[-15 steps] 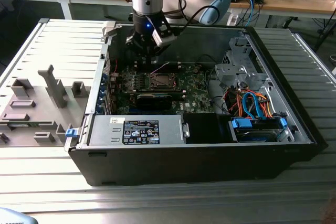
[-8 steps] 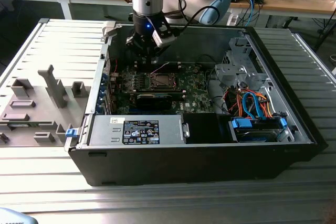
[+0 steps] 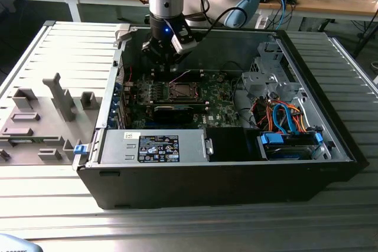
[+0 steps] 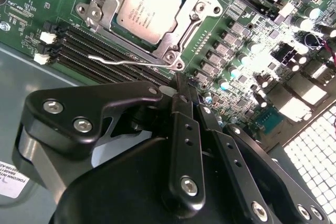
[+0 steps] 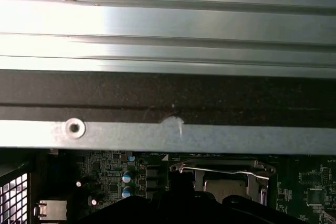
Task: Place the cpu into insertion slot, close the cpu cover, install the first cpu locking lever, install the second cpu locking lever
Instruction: 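Install the first cpu locking lever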
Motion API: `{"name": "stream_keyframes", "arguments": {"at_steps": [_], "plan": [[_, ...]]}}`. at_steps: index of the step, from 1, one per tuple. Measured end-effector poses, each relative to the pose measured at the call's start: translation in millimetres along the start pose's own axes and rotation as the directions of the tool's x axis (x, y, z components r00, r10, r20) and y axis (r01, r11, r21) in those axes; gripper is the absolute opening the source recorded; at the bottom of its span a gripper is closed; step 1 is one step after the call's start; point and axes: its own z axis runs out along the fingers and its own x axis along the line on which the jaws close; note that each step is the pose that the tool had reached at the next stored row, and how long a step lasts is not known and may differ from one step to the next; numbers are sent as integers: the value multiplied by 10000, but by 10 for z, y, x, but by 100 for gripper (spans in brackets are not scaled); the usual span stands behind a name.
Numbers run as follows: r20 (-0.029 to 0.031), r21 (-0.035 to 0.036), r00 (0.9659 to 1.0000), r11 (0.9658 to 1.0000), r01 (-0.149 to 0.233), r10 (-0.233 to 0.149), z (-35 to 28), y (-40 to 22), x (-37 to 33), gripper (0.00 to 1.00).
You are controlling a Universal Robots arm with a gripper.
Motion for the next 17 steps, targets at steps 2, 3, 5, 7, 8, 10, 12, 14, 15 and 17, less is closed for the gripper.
{"name": "stream_keyframes", "arguments": {"at_steps": [2,3,5,7,8,10,12,14,15,17], "plan": [[0,0,10000,10000,0,0,4,0,0,11],[0,0,10000,10000,0,0,6,0,0,11],[0,1,10000,10000,0,0,11,0,0,11],[0,0,10000,10000,1,-1,24,0,0,11],[0,0,10000,10000,0,0,25,0,0,11],[0,0,10000,10000,1,-1,31,0,0,11],[0,0,10000,10000,0,0,34,0,1,11],[0,0,10000,10000,0,0,36,0,1,11],[0,0,10000,10000,0,0,38,0,1,11],[0,0,10000,10000,0,0,41,0,1,11]]}}
